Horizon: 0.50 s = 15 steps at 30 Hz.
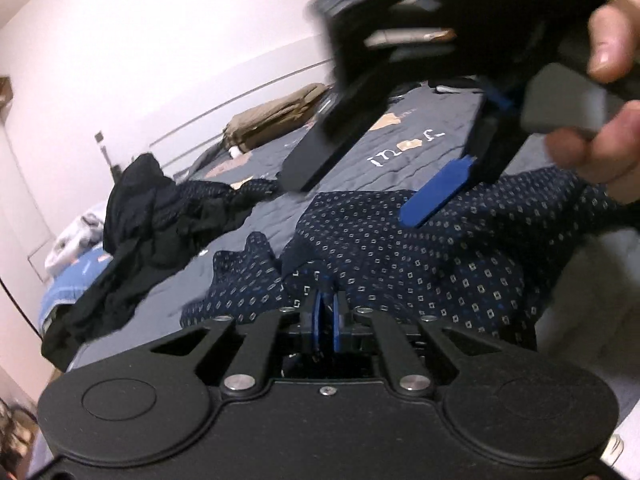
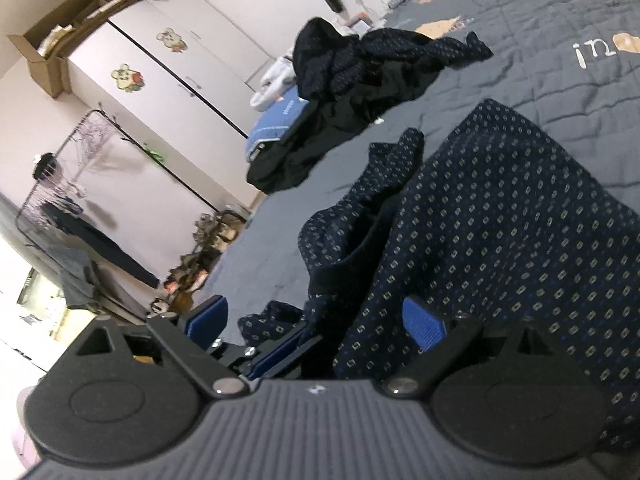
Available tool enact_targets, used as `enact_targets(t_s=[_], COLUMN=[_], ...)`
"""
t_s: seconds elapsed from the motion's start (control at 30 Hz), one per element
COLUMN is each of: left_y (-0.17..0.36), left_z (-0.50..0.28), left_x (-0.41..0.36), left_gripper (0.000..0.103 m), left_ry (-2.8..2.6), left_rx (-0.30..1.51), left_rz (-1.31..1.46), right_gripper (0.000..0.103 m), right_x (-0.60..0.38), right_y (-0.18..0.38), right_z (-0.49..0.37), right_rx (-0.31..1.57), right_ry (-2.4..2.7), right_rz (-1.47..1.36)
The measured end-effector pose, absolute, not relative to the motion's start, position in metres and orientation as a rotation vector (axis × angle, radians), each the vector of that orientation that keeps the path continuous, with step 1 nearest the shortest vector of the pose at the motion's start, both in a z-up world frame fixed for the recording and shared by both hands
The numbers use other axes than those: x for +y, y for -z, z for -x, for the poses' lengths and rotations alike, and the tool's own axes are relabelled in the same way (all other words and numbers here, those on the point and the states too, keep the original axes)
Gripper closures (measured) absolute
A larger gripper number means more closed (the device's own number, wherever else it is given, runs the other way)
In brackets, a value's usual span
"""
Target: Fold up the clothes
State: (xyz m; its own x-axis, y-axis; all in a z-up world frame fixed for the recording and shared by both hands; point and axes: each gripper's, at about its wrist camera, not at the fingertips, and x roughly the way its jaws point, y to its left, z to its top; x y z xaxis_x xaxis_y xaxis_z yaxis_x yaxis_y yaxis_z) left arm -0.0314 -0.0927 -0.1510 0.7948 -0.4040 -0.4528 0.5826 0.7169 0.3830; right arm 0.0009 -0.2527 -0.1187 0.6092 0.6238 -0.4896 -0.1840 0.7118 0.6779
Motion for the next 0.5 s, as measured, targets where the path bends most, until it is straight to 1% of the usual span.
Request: enact_targets(t_s=[0.4, 0.47, 0.5], left_y=[0.16, 0.161, 0.161], left_z=[0.035, 0.036, 0.036], left_x=[-0.087, -0.084, -0.083], left_gripper=[0.097, 0.097, 0.097], left_ry=[0.561, 0.563, 0.564], left_rx=[0.356, 0.359, 0.362], left_rz=[-0.579, -0.577, -0.574], right_gripper=[0.01, 0.014, 0.023], right_x=[-0.216, -0.212, -0.21], right_y=[0.147, 0.15, 0.152], right_z=[-0.021, -0.022, -0.022], right_rx=[0.838, 0.829, 0.825], right_ry=[-0.455, -0.442, -0.44], right_rz=[-0.665, -0.664, -0.668])
